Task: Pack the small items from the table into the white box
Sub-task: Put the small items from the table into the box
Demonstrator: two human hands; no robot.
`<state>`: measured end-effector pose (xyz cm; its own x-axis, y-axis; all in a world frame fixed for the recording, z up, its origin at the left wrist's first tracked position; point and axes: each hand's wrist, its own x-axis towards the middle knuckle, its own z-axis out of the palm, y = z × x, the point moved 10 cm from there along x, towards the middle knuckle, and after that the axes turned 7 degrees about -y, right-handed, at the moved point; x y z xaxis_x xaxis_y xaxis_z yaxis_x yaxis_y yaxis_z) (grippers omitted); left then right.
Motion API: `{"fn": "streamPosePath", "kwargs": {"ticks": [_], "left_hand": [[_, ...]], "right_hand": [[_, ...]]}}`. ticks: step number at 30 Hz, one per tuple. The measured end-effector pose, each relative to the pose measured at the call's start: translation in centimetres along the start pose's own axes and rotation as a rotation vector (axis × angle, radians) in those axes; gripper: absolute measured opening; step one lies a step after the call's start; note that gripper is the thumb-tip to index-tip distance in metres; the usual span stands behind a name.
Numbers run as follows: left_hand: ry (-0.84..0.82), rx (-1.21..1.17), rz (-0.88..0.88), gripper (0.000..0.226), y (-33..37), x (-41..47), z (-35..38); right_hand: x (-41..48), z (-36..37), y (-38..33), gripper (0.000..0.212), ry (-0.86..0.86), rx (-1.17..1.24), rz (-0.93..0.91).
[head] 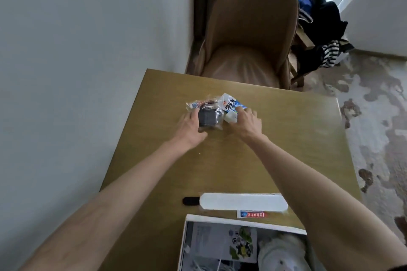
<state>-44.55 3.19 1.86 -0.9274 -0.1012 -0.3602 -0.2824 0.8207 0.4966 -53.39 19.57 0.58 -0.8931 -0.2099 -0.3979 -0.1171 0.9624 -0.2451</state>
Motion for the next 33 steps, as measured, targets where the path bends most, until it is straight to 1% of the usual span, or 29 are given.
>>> {"fn": "streamPosePath", "kwargs": {"ticks": [3, 5, 8, 10, 12, 14, 18, 20, 22, 25, 28, 31, 33], "left_hand": [[-0.069, 0.150, 0.002, 0.105, 0.6, 2.9, 0.9], [-0.104, 0.306, 0.042, 0.110, 1.7, 4.5, 1.7], [-0.059, 0.527, 0.088, 0.104, 2.9, 5.8, 2.4], [-0.008, 0.609, 0.117, 0.094, 3.3, 5.7, 2.5], [0.011, 0.646, 0.149, 0.083, 3.5, 5.1, 2.9], [-0.019, 0.637, 0.148, 0.078, 3.2, 4.2, 3.4], [-0.120, 0.581, 0.078, 0.091, 1.9, 1.1, 4.5], [-0.134, 0.558, 0.032, 0.096, 1.2, -1.2, 5.1], [-0.133, 0.509, -0.025, 0.095, 0.6, -4.0, 5.5], [-0.042, 0.408, -0.052, 0.093, 0.7, -8.8, 4.1], [0.109, 0.236, 0.005, 0.093, 2.7, -13.8, 1.3], [0.269, 0.074, 0.102, 0.096, 5.5, -19.5, -1.6], [0.358, 0.063, 0.130, 0.100, 6.7, -23.8, -2.8]], "right_hand": [[0.6, 1.0, 0.4, 0.044, -0.046, -0.050, -0.012], [0.3, 1.9, 1.1, 0.045, -0.099, -0.054, -0.009], [-1.6, 2.6, 1.8, 0.039, -0.113, -0.118, -0.058], [-3.5, 2.6, 2.5, 0.038, -0.108, -0.137, -0.096], [-5.5, 2.5, 3.5, 0.037, -0.124, -0.072, -0.107], [-7.7, 1.8, 4.3, 0.034, -0.117, -0.004, -0.127], [-12.0, -0.7, 4.8, 0.030, -0.040, -0.022, -0.227], [-14.2, -2.2, 5.0, 0.031, 0.015, 0.039, -0.267], [-16.5, -3.8, 5.1, 0.034, 0.057, 0.126, -0.300], [-20.6, -5.5, 4.8, 0.035, 0.083, 0.214, -0.402], [-25.4, -6.4, 4.3, 0.034, 0.055, 0.279, -0.532], [-29.9, -6.1, 3.6, 0.035, -0.021, 0.309, -0.634], [-32.2, -5.0, 3.3, 0.033, -0.110, 0.350, -0.664]]}}
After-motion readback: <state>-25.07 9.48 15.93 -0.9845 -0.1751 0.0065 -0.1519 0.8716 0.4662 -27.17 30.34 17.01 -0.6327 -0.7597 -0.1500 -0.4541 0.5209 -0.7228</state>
